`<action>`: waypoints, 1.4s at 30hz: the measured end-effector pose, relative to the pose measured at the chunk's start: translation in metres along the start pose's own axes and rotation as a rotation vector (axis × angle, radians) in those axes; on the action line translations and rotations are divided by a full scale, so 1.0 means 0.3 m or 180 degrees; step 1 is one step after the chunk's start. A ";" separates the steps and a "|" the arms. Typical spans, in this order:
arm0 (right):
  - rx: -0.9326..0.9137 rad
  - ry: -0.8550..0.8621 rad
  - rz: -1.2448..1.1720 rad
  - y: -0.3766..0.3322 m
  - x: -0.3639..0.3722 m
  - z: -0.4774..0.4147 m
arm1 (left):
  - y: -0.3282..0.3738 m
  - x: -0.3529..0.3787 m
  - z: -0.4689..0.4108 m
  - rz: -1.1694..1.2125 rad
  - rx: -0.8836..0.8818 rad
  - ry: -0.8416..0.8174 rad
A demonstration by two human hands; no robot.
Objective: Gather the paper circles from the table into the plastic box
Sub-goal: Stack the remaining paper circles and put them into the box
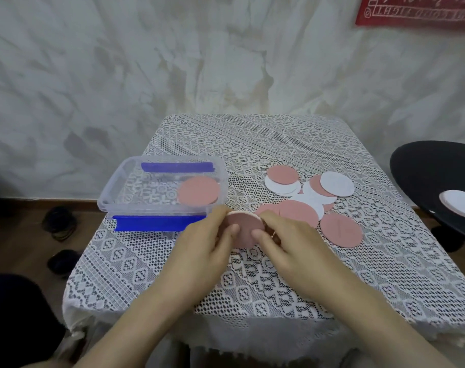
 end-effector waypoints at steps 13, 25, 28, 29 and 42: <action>0.0164 -0.0031 -0.1015 -0.203 0.032 -0.288 | -0.174 -0.313 -0.040 0.0612 -0.1032 0.0886; 0.0190 -0.0432 -0.0275 -0.333 0.162 -0.635 | -0.356 -0.543 -0.046 -0.0645 -0.1358 0.1399; 0.0100 -0.0713 0.0391 -0.346 0.232 -0.696 | -0.394 -0.531 -0.060 -0.0648 -0.1340 0.1240; 0.0048 -0.0800 0.0675 -0.346 0.255 -0.711 | -0.404 -0.526 -0.062 -0.0612 -0.1354 0.1197; -0.0329 -0.0861 0.1551 -0.337 0.289 -0.714 | -0.424 -0.510 -0.058 -0.0453 -0.1250 0.1191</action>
Point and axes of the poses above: each hand's wrist, its own z-axis away from the middle knuckle, its own x-axis out of the palm, y = z × x, the point moved 6 cm from there along -z, towards the middle knuckle
